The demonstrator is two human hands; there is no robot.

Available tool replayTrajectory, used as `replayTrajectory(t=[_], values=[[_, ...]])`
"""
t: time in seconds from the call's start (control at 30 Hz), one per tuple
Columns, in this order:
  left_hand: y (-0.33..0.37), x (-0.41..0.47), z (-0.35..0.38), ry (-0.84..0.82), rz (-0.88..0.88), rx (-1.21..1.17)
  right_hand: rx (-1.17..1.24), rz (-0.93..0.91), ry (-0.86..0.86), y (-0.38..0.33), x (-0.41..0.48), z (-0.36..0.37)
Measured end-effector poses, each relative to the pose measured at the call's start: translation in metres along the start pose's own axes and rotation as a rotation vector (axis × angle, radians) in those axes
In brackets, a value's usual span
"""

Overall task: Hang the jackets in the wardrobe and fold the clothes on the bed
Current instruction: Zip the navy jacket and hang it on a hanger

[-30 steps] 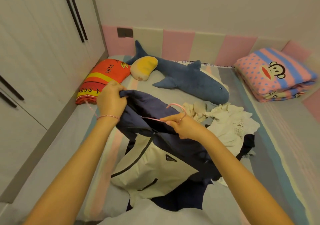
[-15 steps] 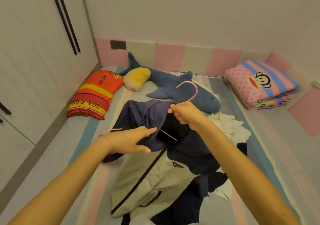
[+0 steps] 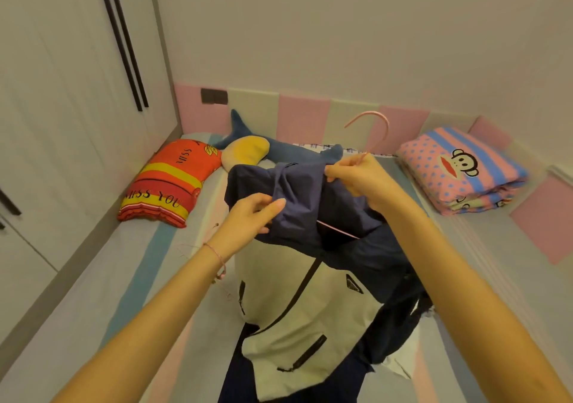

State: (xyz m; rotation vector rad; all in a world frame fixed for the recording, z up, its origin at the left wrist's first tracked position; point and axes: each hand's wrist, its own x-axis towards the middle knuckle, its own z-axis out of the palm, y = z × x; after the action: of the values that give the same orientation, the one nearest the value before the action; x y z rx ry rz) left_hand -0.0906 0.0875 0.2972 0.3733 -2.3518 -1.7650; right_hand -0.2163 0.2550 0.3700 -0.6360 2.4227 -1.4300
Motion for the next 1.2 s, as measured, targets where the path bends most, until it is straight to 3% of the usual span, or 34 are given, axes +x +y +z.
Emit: replayTrajectory(t=[0.1, 0.17, 0.27, 0.33, 0.4, 0.47, 0.5, 0.6, 0.63, 0.77, 0.83, 0.93, 1.07, 1.2], values=[[0.013, 0.009, 0.005, 0.073, 0.033, -0.070, -0.011, -0.086, -0.031, -0.006, -0.010, -0.003], [0.023, 0.016, -0.002, 0.226, 0.081, -0.076, -0.117, -0.143, -0.067, -0.005, -0.017, -0.005], [0.045, 0.024, -0.027, 0.486, 0.140, -0.339, -0.241, -0.102, -0.154, 0.005, -0.023, -0.003], [0.051, 0.031, -0.042, 0.573, 0.287, -0.188, -0.219, -0.056, -0.193, 0.008, -0.026, 0.002], [0.046, 0.043, -0.048, 0.490, 0.337, 0.379, -0.205, -0.082, -0.227, -0.002, -0.031, 0.005], [0.041, 0.051, -0.054, 0.374, 0.242, 0.720, -0.156, -0.136, -0.241, -0.014, -0.031, 0.007], [0.041, 0.051, -0.057, 0.346, 0.257, 0.696, -0.129, -0.142, -0.212, -0.017, -0.028, 0.007], [0.050, 0.041, -0.070, 0.309, 0.371, 0.175, -0.130, -0.114, -0.030, -0.008, -0.012, 0.006], [0.045, 0.041, -0.075, 0.290, 0.377, 0.118, -0.128, -0.086, 0.000, -0.004, -0.009, 0.006], [-0.020, 0.032, -0.081, 0.167, 0.142, 0.390, -0.032, -0.083, -0.040, -0.004, -0.019, 0.003], [-0.051, 0.022, -0.073, 0.098, 0.042, 0.356, 0.025, -0.136, -0.041, -0.006, -0.023, -0.005], [-0.079, 0.019, -0.067, 0.132, 0.010, 0.353, 0.065, -0.177, -0.049, -0.002, -0.020, -0.018], [-0.069, 0.023, -0.092, 0.327, 0.074, 0.449, -0.016, -0.159, -0.119, 0.016, -0.022, -0.028], [0.004, 0.016, -0.111, 0.443, 0.376, 0.504, -0.262, 0.026, -0.221, 0.036, -0.024, -0.017]])
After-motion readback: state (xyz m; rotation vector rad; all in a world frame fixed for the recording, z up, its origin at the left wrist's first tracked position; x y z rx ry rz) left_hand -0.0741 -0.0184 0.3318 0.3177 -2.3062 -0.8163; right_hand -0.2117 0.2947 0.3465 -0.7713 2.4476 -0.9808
